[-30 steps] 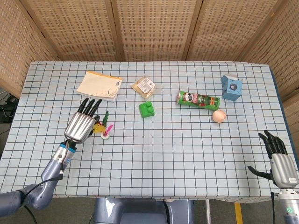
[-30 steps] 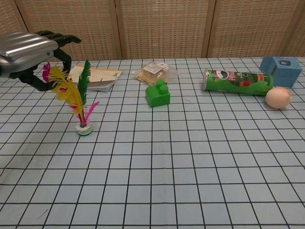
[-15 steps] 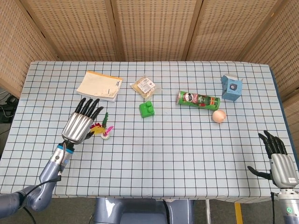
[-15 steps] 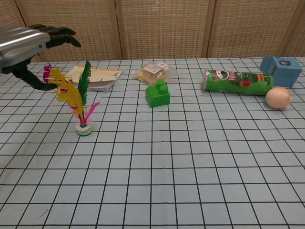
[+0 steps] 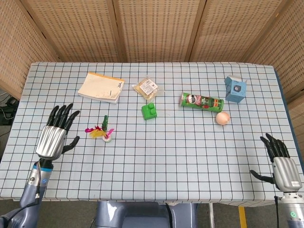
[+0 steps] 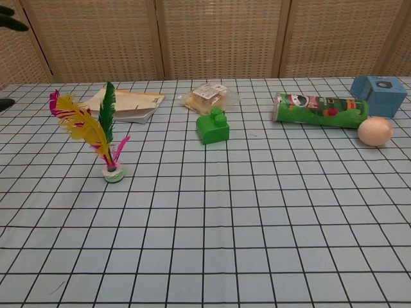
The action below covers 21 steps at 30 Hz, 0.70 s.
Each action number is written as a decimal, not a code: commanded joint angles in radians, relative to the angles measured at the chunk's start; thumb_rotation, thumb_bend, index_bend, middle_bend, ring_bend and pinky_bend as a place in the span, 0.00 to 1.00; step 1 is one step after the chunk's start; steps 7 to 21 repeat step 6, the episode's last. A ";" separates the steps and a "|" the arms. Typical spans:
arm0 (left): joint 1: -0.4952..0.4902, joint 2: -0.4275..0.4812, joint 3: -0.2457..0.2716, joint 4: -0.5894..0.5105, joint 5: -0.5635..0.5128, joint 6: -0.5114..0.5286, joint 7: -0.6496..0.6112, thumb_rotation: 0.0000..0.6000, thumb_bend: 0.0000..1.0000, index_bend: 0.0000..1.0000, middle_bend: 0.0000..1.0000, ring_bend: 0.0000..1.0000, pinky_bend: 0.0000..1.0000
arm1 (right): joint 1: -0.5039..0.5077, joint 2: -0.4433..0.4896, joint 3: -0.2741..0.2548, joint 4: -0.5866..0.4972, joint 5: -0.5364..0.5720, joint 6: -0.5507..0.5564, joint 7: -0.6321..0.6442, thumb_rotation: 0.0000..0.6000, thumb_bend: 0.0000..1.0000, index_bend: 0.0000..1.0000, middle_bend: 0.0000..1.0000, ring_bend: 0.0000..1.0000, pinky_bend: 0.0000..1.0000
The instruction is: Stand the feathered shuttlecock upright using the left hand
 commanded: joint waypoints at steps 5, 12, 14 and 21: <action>0.158 -0.034 0.091 0.115 0.053 0.126 -0.070 1.00 0.29 0.10 0.00 0.00 0.00 | 0.003 -0.011 -0.009 -0.008 -0.018 0.004 -0.056 1.00 0.06 0.05 0.00 0.00 0.00; 0.171 -0.035 0.100 0.122 0.054 0.129 -0.072 1.00 0.29 0.09 0.00 0.00 0.00 | 0.003 -0.013 -0.009 -0.009 -0.018 0.004 -0.062 1.00 0.06 0.05 0.00 0.00 0.00; 0.171 -0.035 0.100 0.122 0.054 0.129 -0.072 1.00 0.29 0.09 0.00 0.00 0.00 | 0.003 -0.013 -0.009 -0.009 -0.018 0.004 -0.062 1.00 0.06 0.05 0.00 0.00 0.00; 0.171 -0.035 0.100 0.122 0.054 0.129 -0.072 1.00 0.29 0.09 0.00 0.00 0.00 | 0.003 -0.013 -0.009 -0.009 -0.018 0.004 -0.062 1.00 0.06 0.05 0.00 0.00 0.00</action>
